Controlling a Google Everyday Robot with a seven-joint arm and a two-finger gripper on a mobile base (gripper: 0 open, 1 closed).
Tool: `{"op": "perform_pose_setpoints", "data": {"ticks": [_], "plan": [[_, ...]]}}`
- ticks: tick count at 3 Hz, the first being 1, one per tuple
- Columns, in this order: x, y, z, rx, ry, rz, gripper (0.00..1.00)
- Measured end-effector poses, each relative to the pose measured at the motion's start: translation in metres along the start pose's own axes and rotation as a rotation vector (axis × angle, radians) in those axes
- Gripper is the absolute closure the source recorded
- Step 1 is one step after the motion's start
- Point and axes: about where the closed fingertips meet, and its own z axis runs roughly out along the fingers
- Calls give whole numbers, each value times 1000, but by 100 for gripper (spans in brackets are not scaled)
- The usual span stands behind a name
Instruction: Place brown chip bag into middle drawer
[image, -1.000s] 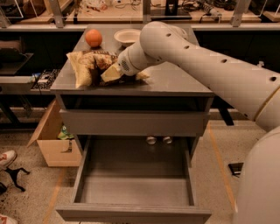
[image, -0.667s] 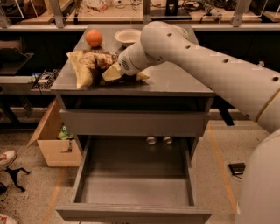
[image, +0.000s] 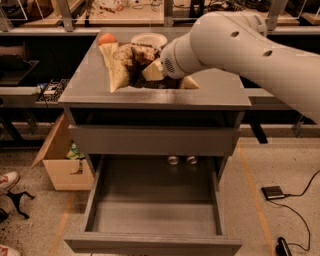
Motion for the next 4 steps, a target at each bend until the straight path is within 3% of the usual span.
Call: {"op": "perform_pose_setpoints", "data": {"ticks": [1,2,3,4], "plan": [[-3,-12,-50,88,1,-2,100],[18,3,-45,23,87,26,100],[18,4,-45,22,89,23,100],[49,14,-55,32,180,27,100]]}}
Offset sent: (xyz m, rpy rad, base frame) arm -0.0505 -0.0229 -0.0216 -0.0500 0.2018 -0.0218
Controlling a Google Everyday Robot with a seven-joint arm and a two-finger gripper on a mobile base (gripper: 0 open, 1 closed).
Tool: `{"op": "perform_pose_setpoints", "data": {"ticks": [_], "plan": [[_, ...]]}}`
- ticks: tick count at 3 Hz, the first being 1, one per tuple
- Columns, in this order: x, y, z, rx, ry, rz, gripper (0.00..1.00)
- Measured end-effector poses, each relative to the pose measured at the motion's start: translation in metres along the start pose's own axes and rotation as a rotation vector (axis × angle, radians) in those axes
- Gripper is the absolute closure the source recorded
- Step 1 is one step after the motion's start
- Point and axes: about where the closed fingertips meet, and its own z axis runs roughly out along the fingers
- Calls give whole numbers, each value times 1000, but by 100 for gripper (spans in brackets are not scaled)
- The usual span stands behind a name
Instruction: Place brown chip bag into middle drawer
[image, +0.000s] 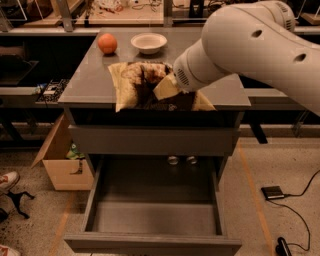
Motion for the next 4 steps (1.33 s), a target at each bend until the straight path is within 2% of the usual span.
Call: {"op": "perform_pose_setpoints", "data": {"ticks": [1,2,3,4], "plan": [[53,13,-16,37,142,36,100],[109,29,-15,44,248,96,100],[155,38,4,38,310,149,100],[198,50,38,14,338,209,100]]}}
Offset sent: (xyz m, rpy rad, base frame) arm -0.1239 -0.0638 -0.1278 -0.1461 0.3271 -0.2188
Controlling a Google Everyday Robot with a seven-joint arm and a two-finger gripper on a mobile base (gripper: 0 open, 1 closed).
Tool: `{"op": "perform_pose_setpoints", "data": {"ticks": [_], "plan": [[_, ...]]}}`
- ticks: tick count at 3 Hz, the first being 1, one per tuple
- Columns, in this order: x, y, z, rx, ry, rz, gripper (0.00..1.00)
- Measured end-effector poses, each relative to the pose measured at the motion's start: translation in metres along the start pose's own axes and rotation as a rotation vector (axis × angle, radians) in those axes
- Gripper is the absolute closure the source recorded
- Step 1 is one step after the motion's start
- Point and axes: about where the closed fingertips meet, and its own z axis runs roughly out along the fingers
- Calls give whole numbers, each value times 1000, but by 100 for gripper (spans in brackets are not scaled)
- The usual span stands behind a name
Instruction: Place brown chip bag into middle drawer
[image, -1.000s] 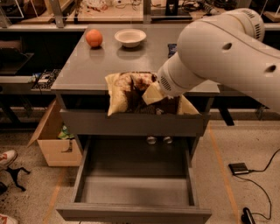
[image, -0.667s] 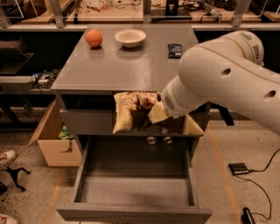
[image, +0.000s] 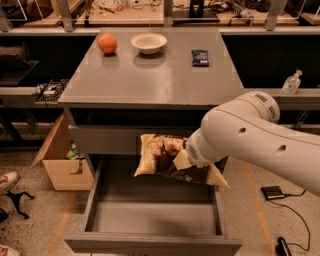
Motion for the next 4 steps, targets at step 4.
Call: {"op": "perform_pose_setpoints", "data": {"ticks": [4], "plan": [[47,3,87,-76,0,0,100]]}}
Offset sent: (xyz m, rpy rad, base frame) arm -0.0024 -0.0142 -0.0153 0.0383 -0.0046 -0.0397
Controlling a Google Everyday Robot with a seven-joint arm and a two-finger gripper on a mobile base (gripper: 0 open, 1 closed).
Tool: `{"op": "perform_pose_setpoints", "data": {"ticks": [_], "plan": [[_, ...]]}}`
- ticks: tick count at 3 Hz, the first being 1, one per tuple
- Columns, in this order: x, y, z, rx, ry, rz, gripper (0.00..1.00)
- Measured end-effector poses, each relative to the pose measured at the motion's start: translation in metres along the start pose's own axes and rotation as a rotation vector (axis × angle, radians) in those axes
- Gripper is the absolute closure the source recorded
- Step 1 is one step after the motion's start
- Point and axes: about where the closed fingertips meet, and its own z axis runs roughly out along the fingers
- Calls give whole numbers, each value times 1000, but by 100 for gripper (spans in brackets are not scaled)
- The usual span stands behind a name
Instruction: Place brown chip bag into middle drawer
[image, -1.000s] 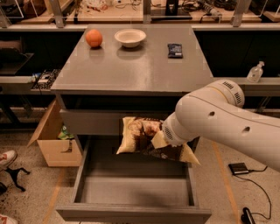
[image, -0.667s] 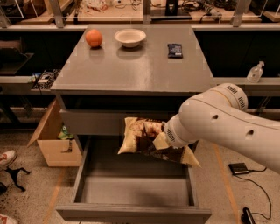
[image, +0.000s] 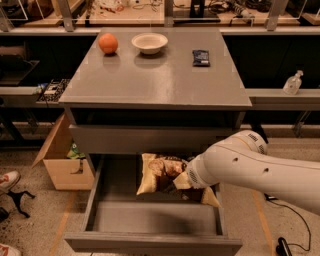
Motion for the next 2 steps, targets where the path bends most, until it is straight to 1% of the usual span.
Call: {"op": "perform_pose_setpoints", "data": {"ticks": [1,2], "plan": [[22,2,54,-35,19,-5,100],[37,6,103,-72,15,11,100]]}}
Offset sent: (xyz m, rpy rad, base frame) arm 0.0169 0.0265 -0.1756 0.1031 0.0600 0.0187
